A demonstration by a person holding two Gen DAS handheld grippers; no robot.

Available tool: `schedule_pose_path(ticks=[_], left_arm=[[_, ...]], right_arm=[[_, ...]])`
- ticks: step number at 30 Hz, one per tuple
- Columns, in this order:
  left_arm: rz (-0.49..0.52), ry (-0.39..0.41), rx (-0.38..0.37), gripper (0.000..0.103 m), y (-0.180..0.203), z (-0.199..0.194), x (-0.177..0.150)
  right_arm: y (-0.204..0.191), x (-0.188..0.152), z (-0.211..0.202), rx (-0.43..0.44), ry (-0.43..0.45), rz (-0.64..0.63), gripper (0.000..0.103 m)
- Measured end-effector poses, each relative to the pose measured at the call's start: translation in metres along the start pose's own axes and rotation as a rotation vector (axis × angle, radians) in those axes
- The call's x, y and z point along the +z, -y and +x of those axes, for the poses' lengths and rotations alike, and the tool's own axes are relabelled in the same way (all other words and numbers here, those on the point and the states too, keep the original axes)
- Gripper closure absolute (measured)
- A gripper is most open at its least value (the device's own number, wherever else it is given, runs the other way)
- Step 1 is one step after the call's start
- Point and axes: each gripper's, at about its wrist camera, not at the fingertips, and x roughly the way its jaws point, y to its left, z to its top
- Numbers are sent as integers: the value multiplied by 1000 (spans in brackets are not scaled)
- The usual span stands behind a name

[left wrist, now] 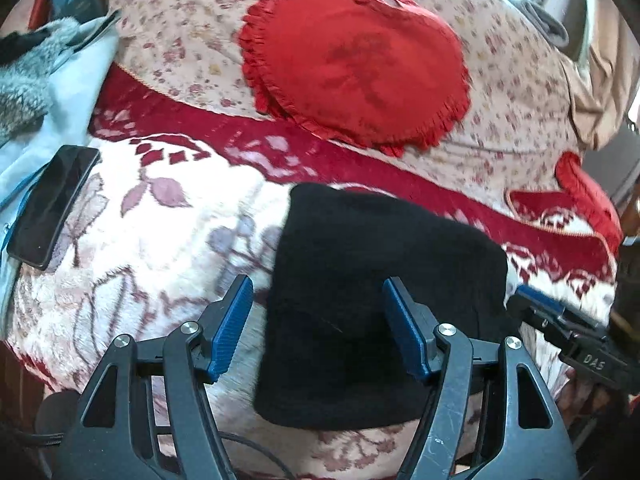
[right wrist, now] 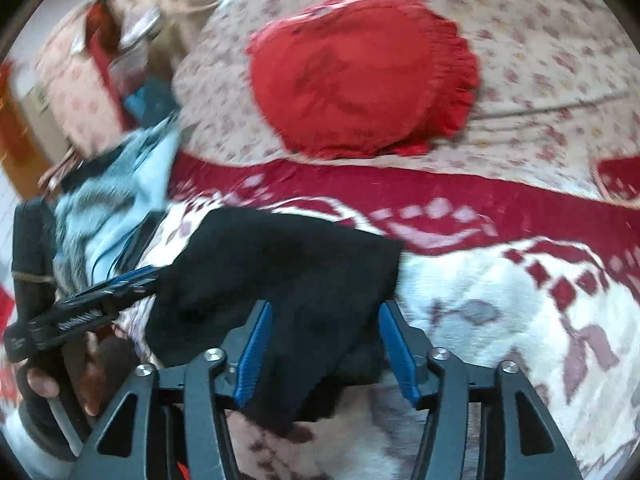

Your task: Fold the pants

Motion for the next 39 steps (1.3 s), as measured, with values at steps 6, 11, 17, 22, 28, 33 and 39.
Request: schedule_pose_path(ticks=[6, 11, 17, 22, 28, 33, 39], left_arm=[[-68, -79, -69, 33, -15, 28, 4], [-97, -115, -166, 23, -10, 45, 0], [-61, -98, -194, 31, 10, 40, 18], [7, -39, -199, 31, 36, 37, 47], [76, -71, -110, 31, 56, 82, 60], [73, -79, -65, 30, 55, 99, 50], [98, -43, -3, 30, 59, 83, 48]], right_arm=[[23, -8, 33, 146, -69, 140, 42], [18, -7, 57, 241, -65, 195, 43], [7, 10, 39, 220, -16, 125, 60], [14, 44, 26, 172, 59, 93, 60], [45, 65, 49, 99, 41, 123, 58], [59, 52, 59, 5, -14, 133, 50], [41, 51, 13, -100, 54, 66, 50]])
